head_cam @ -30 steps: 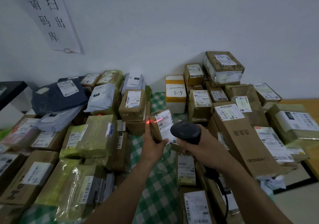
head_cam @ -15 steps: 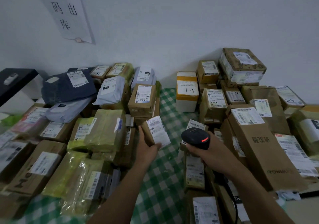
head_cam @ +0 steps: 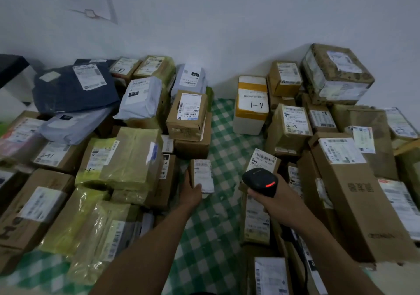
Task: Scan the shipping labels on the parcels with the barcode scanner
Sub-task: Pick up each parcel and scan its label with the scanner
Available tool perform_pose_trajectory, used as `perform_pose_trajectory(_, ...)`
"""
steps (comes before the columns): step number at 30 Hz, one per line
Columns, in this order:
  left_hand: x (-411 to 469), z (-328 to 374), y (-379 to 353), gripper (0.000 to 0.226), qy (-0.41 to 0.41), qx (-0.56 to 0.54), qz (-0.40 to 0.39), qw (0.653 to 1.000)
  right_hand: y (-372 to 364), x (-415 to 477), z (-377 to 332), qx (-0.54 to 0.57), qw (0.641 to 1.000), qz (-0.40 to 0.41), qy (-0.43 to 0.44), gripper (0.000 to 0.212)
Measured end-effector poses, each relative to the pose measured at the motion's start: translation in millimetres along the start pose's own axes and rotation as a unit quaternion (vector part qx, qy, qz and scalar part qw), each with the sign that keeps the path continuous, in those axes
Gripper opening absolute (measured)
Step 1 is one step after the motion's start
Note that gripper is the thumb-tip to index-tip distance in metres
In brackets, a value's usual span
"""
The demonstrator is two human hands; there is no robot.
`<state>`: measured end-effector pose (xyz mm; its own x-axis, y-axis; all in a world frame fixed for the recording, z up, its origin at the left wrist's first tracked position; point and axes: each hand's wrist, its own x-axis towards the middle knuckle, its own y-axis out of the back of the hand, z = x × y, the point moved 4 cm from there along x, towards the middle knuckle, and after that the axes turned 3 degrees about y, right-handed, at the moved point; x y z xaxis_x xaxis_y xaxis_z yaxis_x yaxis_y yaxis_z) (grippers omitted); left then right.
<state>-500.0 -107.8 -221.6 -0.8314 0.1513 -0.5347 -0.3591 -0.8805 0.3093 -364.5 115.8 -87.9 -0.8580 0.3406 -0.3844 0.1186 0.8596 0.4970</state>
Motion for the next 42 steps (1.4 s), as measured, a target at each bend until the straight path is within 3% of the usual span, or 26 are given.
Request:
perform_pose_trajectory(2, -0.7, -6.7, -0.2, 0.064, -0.030, 0.021, 0.036, 0.999, 0.5, 0.2, -1.0, -0.001, 1.000, -0.001, 0.002, 0.063)
perform_pose_trajectory(6, -4.4, -22.9, -9.6, 0.065, -0.086, 0.187, 0.100, 0.973, 1.3, 1.1, 1.1, 0.019, 1.000, -0.004, -0.001, 0.060)
perform_pose_trajectory(11, 5.6, -20.3, -19.8, 0.075, -0.184, 0.338, 0.064, 0.921, 0.8, 4.1, 8.2, 0.024, 1.000, 0.002, -0.002, 0.059)
perform_pose_trajectory(16, 18.5, -21.5, -3.4, 0.068, -0.178, 0.361, 0.095, 0.911, 2.1, 4.9, 23.9, 0.033, 0.999, 0.006, 0.004, 0.057)
perform_pose_trajectory(24, 26.4, 7.1, -2.6, 0.082, -0.081, 0.385, 0.035, 0.919, 14.0, -7.2, 25.1, 0.083, 0.996, 0.024, 0.002, 0.042)
perform_pose_trajectory(26, 14.2, 21.1, -7.7, 0.075, -0.088, 0.347, 0.038, 0.933, 19.2, -13.0, 25.1, 0.088, 0.995, 0.033, 0.017, 0.034)
perform_pose_trajectory(29, -13.9, 50.8, -31.9, 0.055, -0.143, 0.187, 0.028, 0.971, 25.2, -21.8, 32.5, 0.114, 0.992, 0.058, 0.014, 0.039)
perform_pose_trajectory(32, -41.7, 71.7, -64.6, 0.059, -0.070, 0.057, -0.073, 0.993, 29.0, -31.5, 35.2, 0.138, 0.989, 0.062, 0.010, 0.042)
perform_pose_trajectory(37, -55.0, 80.4, -98.6, 0.075, 0.057, -0.078, -0.170, 0.981, 33.0, -44.0, 45.1, 0.140, 0.987, 0.077, 0.005, 0.037)
perform_pose_trajectory(42, -54.8, 67.3, -110.7, 0.048, 0.074, -0.126, -0.199, 0.969, 36.4, -53.7, 45.2, 0.148, 0.986, 0.079, 0.010, 0.031)
